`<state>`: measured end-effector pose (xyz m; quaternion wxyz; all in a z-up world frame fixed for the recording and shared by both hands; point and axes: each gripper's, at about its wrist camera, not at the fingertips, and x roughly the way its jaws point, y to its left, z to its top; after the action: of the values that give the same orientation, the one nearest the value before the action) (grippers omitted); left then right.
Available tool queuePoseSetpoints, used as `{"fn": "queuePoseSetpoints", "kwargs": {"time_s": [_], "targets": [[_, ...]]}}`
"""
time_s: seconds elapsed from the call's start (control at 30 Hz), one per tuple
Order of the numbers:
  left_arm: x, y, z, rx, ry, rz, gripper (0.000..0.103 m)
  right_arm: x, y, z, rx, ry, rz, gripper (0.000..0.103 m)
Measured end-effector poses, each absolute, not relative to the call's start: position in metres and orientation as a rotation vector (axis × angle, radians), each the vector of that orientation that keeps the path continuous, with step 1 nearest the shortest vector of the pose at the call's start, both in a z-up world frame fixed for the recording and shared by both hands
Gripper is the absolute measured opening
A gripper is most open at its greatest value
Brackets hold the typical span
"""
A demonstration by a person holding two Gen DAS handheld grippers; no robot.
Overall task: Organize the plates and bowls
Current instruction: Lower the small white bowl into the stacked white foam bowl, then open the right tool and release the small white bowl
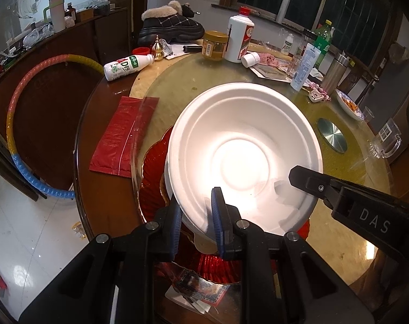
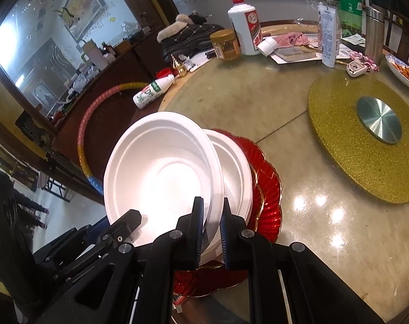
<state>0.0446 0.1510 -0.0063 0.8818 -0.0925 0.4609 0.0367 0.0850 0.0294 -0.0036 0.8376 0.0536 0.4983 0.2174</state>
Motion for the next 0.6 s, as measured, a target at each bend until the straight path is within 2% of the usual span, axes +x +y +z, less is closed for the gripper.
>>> {"fn": "queuePoseSetpoints", "kwargs": {"time_s": [0.47,0.53,0.57,0.6], "targets": [[0.0502,0.1486,-0.0081,-0.168,0.983,0.088,0.023,0.0918,0.0289,-0.0003,0.112,1.060,0.448,0.015],[0.0507,0.1484,-0.0078,-0.167,0.986,0.093,0.026,0.0920,0.0272,0.0012,0.114,1.053,0.438,0.015],[0.0508,0.1483,-0.0079,-0.166,0.988,0.099,0.032,0.0922,0.0269,0.0022,0.111,1.047,0.433,0.015],[0.0506,0.1492,-0.0077,-0.169,0.987,0.107,0.043,0.0914,0.0261,0.0035,0.110,1.038,0.427,0.016]]}}
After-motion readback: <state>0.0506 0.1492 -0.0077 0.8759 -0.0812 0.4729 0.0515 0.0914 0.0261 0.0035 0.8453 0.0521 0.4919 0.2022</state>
